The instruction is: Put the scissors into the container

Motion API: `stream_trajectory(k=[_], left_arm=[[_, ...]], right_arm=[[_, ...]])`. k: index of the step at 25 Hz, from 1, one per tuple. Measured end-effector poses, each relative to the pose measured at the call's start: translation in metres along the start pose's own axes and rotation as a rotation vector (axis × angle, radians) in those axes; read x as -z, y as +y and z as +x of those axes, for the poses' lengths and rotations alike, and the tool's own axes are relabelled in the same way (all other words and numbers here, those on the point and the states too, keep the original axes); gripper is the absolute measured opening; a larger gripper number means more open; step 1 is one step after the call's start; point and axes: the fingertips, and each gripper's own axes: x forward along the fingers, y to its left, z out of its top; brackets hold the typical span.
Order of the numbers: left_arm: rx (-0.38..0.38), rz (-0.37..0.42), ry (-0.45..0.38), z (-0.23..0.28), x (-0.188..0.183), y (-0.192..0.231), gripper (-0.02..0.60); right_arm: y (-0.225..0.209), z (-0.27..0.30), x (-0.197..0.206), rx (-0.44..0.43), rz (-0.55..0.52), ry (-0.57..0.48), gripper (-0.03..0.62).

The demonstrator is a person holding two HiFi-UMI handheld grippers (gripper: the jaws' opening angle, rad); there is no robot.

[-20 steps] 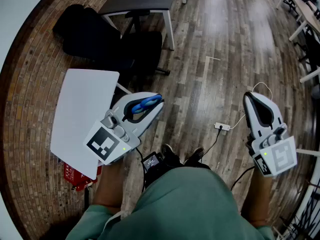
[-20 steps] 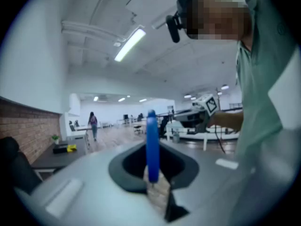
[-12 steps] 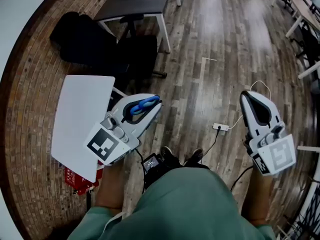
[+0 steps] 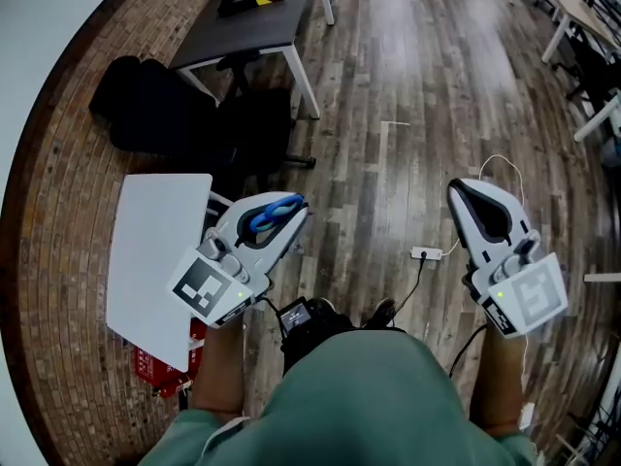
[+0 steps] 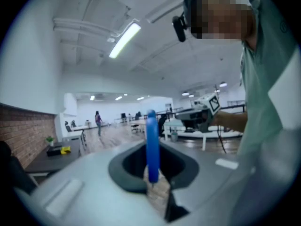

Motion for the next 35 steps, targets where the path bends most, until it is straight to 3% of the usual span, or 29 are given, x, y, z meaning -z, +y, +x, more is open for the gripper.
stream_trajectory(k=[8,19,26,35], left_arm=[[0.028,0.006,0.009,0.028,-0.006,0.018,0.04],[0.08,-0.026,-0.018,0.06,0.007,0.116,0.04],[0.134,-0.018,-0.079,0.066,0.004,0.176,0.04],[0.128,-0.048,-0.109,0.08,0.011,0.222,0.04]], right_arm=[[-0.023,0.013,0.011,0.017,0.03,0.018,0.006],[-0.054,0.091,0.001,0.107,-0.004,0.059,0.006],[-0.063,0.146,-0.004,0.154,-0.018,0.074,0.006],[-0.08,0.195,-0.001,0.139,-0.014,0.089,0.006]])
